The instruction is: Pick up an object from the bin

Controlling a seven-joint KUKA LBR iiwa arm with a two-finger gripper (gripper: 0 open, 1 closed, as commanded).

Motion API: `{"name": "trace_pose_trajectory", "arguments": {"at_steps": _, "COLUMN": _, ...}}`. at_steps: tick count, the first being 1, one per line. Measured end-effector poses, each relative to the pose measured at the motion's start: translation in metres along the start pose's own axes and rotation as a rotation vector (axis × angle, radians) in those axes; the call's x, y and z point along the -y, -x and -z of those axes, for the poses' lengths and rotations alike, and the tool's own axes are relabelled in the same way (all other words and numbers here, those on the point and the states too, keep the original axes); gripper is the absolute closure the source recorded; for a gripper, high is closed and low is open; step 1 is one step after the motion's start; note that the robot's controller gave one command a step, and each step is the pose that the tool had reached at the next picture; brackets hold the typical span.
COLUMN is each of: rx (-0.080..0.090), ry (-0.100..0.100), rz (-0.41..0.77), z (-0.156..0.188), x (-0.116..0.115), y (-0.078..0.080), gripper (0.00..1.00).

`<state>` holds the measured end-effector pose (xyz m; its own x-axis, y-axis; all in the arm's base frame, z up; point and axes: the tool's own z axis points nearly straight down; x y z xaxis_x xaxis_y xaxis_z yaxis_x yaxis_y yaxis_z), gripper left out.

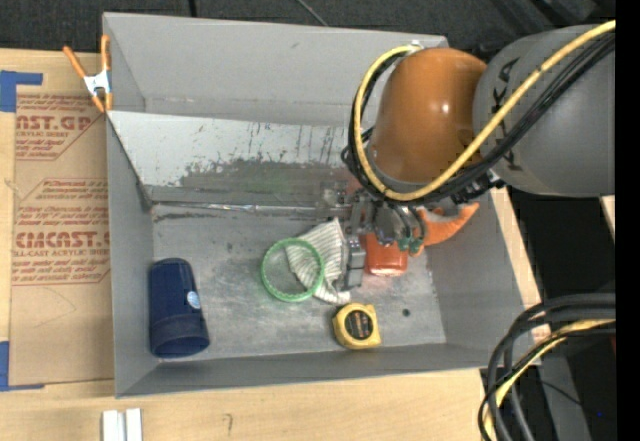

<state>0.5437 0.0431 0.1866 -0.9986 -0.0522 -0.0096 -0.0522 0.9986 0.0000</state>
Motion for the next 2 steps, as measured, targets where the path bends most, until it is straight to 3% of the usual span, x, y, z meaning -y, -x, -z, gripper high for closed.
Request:
{"name": "trace_pose_trajectory", "arguments": {"at_steps": 1, "rx": -0.004, "ry": 0.001, "rz": -0.036, "z": -0.060, "x": -0.012, "y": 0.005, "gripper": 0.00}}
{"name": "trace_pose_trajectory", "arguments": {"at_steps": 2, "rx": -0.014, "ry": 0.000, "rz": 0.012, "z": -0.094, "x": -0.016, "y": 0.005, "gripper": 0.00}}
